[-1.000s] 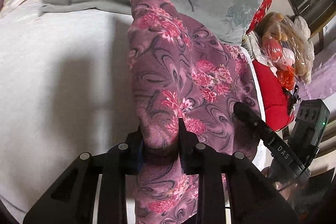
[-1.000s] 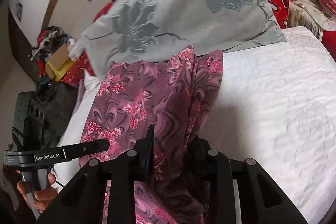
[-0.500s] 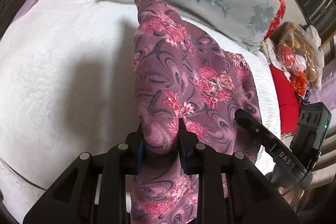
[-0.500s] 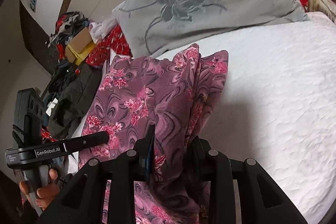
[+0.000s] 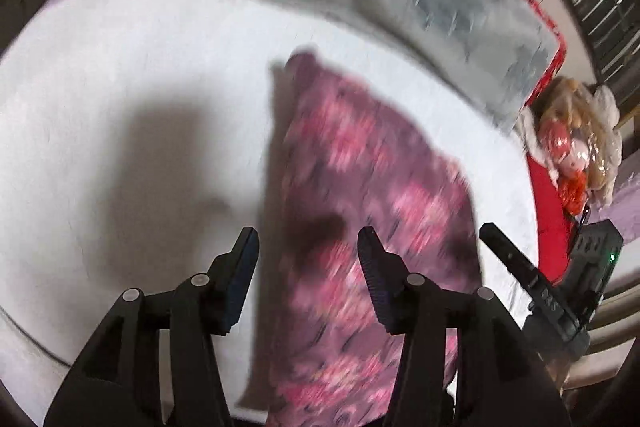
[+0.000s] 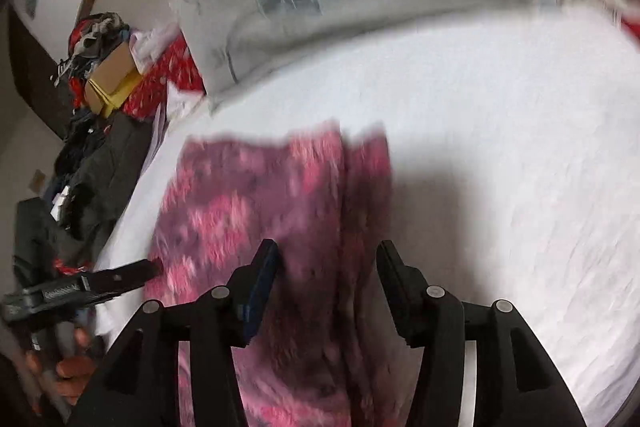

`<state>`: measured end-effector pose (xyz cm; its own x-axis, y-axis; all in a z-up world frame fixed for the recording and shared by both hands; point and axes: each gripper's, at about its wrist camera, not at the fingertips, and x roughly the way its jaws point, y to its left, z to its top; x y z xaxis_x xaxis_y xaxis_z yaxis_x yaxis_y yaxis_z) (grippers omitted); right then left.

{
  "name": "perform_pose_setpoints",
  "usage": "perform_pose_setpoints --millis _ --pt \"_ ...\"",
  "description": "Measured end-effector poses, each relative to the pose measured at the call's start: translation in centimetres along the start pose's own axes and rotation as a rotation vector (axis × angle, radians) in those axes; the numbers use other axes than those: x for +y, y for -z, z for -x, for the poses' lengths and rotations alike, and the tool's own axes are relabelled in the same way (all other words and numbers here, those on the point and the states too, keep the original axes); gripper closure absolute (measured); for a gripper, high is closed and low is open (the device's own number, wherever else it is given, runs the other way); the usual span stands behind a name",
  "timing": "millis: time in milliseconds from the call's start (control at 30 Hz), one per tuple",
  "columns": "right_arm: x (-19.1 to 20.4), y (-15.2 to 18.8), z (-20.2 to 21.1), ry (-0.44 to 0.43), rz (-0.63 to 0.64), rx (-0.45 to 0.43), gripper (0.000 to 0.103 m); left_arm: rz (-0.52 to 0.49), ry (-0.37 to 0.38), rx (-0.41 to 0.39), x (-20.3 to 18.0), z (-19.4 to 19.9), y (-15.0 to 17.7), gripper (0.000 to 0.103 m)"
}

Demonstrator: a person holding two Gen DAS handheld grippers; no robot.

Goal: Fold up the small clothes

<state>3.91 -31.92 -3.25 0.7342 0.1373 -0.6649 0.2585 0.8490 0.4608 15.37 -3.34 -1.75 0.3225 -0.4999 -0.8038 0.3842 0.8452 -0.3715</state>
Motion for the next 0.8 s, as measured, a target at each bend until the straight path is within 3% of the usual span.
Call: perform_pose_setpoints --millis 100,233,300,367,500,567,700,733,800 --pt "2.6 -1.6 -0.5 -0.04 0.081 -0.045 0.052 -0.058 -0.026 -0.028 -2.0 -1.2 -2.2 0.047" --pt "3.8 -2.5 -3.7 -0.015 0.145 -0.021 0.059 -0.135 -0.166 0.002 -3.4 -6.2 -4.1 0.042" --pt "2.5 -2.6 -6.1 0.048 0.13 0.024 0.07 -0.109 -0.212 0.053 -2.8 -9.5 -4.9 0.024" --pt "1.2 -2.7 -7.1 0.037 0.122 0.022 0.077 -0.031 -0.189 0.059 -1.4 -10.4 -5.8 0.019" --pt "1.2 -3.9 -6.1 0.038 0.139 0.06 0.079 0.016 -0.112 0.088 -0.3 -9.0 -7.1 0.025" --pt "1.2 -4.3 -4.4 0.018 0.137 0.055 0.072 -0.045 -0.108 0.042 -0.7 -6.4 -6.3 0.025" --pt "1.6 -2.8 -0.6 -0.137 0.212 0.055 0.069 -0.15 -0.118 -0.008 -1.2 -3.5 -2.1 0.025" --pt "1.7 -2.0 -0.3 -0.146 0.23 0.069 0.065 -0.159 -0.135 0.004 -1.2 -3.9 -1.2 0.025" --pt "1.9 0.0 -1.7 -0.078 0.291 0.138 0.064 -0.176 -0.181 0.054 -1.3 -5.8 0.3 0.022"
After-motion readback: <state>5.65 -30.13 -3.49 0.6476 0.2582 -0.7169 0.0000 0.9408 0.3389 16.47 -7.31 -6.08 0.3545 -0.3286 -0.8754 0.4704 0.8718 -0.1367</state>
